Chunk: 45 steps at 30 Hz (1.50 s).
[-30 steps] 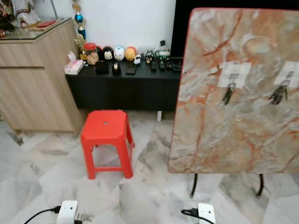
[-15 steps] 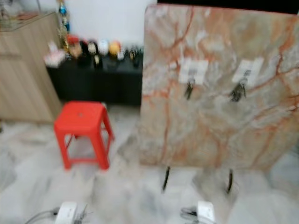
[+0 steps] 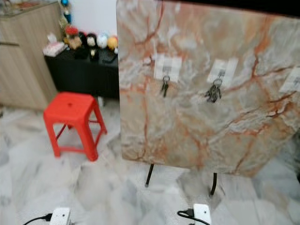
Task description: Hang keys on a hook
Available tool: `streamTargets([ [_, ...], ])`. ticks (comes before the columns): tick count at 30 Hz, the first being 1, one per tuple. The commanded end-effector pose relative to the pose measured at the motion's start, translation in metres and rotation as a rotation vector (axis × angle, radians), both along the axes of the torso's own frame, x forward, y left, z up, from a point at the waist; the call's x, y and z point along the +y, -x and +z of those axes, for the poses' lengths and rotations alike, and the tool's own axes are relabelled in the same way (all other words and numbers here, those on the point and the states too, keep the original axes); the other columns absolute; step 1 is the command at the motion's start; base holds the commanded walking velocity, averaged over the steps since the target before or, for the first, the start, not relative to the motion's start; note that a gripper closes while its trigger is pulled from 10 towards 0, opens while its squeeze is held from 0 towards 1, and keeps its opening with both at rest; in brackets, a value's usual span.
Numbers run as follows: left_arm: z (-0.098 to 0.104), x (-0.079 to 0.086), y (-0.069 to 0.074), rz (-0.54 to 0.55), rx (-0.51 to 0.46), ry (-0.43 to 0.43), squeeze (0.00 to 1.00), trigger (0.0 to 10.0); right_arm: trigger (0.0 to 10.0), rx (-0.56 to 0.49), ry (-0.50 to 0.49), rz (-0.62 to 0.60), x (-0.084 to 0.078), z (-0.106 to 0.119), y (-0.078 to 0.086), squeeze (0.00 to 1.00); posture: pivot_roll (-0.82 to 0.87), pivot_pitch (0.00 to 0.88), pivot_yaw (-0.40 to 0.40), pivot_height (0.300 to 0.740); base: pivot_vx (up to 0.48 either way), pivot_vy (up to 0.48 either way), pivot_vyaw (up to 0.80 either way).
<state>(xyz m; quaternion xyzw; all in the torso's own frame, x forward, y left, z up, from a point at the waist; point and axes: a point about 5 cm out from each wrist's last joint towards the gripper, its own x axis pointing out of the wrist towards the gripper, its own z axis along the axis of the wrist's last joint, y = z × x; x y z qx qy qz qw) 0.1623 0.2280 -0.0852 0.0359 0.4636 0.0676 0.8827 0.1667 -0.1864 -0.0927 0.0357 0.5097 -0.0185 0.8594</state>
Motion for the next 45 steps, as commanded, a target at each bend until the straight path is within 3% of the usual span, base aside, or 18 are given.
streamTargets([
  [1,0.0,-0.007,-0.003,-0.003,-0.01,0.02,0.0,10.0,10.0,0.021,0.011,-0.033,-0.008,-0.002,0.007,0.0,0.0,0.0,-0.068,0.74,0.0,-0.428,0.0],
  [9,0.0,-0.007,-0.003,-0.006,-0.009,0.017,0.0,10.0,10.0,0.023,0.007,-0.034,-0.008,-0.002,0.008,0.0,0.0,0.0,-0.064,0.74,0.0,-0.435,0.0],
  [19,0.0,-0.007,-0.002,-0.012,-0.009,0.016,0.0,10.0,10.0,0.015,-0.002,-0.101,-0.021,-0.002,0.012,0.0,0.0,0.0,-0.062,0.74,0.0,-0.451,0.0],
  [26,0.0,-0.006,-0.002,-0.016,-0.008,0.015,0.0,10.0,10.0,0.011,-0.008,-0.106,-0.016,-0.002,0.01,0.0,0.0,0.0,-0.06,0.74,0.0,-0.456,0.0],
  [31,0.0,-0.006,-0.002,-0.025,-0.011,0.014,0.0,10.0,10.0,-0.004,-0.031,-0.107,-0.001,0.0,0.001,0.0,0.0,0.0,-0.06,0.74,0.0,-0.457,0.0],
  [45,0.001,-0.007,-0.004,-0.044,-0.039,0.004,0.0,10.0,10.0,-0.009,-0.024,-0.11,-0.003,0.0,0.0,0.0,0.0,0.0,-0.065,0.74,0.0,-0.456,0.0],
])
